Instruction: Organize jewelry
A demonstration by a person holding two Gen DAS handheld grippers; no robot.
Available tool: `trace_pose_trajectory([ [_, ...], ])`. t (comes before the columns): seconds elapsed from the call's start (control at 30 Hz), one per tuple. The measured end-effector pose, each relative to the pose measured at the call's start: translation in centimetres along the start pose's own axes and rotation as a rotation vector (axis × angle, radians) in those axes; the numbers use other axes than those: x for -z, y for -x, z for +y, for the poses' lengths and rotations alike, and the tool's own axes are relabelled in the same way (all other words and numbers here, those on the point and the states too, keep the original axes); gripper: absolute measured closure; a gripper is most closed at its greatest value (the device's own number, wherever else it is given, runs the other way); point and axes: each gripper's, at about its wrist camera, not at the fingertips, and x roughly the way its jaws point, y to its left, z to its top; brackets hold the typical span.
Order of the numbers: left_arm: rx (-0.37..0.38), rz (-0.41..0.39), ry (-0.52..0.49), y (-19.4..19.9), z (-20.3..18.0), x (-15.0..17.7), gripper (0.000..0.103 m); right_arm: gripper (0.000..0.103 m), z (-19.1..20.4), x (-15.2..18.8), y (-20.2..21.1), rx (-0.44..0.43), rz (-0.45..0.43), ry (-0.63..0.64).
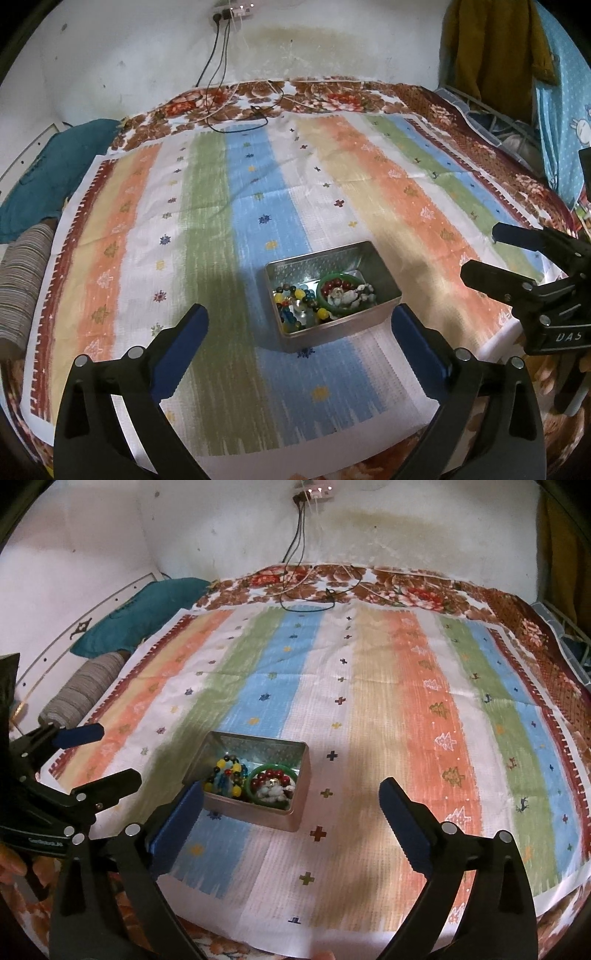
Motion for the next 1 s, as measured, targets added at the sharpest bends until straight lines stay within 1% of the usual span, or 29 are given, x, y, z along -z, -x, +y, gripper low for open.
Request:
trace_pose_trajectory([
  [0.23, -0.003, -0.026, -0.006, 0.8, -0.2, 0.3, 0.006, 0.006, 0.5, 0.9, 1.3, -0.020, -0.035, 0.008],
  [0.37, -0.010, -0.044, -0.005, 1.4, -0.3, 0.8, 0.006, 0.006, 0.4, 1.3, 2.1, -0.020, -0.057, -0.011],
  [0.57, 0.013, -0.071, 0.010, 2.3, -0.3, 1.6, 0.006, 0.006, 0.4, 1.6, 2.6, -0.023, -0.066, -0.022],
  [0.77, -0.001, -0.106, -0.012, 3.1, -0.8, 2.3, 0.006, 0.006, 1.0, 2.4, 3.8, -0.024, -0.102, -0.025],
  [1.0, -0.006, -0.118, -0.030, 3.5, -1.2, 2.5, 0.006, 0.006, 1.0, 2.7, 4.4, -0.018, -0.123, -0.033],
])
